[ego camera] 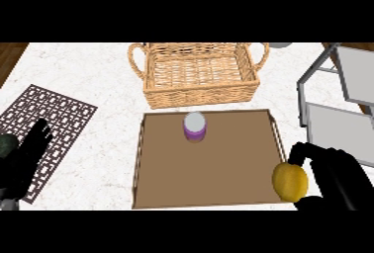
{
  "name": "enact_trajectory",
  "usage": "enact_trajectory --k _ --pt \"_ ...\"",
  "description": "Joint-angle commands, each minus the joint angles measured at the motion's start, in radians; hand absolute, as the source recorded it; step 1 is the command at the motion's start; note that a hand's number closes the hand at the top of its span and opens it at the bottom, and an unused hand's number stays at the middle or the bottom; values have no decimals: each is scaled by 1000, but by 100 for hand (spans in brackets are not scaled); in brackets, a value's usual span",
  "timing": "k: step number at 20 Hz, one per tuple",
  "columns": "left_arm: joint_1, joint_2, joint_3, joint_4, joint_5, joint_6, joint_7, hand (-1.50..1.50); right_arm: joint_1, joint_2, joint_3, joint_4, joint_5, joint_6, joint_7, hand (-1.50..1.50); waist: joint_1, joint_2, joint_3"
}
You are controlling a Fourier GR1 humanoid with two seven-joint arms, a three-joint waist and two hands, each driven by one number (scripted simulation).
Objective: Pick the lemon from the tray and place it in the tiered shelf
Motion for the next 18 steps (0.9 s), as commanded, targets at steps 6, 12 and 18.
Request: enact_trajectory --k 6,12,18 --pt "40 3 14 -36 0 -6 -4 0 275 -142 -449 -334 -511 46 -175 150 -11 -2 0" --pt "43 14 24 -37 9 -22 23 0 335 -135 -809 -433 -846 120 -171 150 -16 -5 -1" --pt "4 -27 -3 -65 -15 8 49 0 283 -194 -1170 -393 -1173 247 -108 150 9 0 -2"
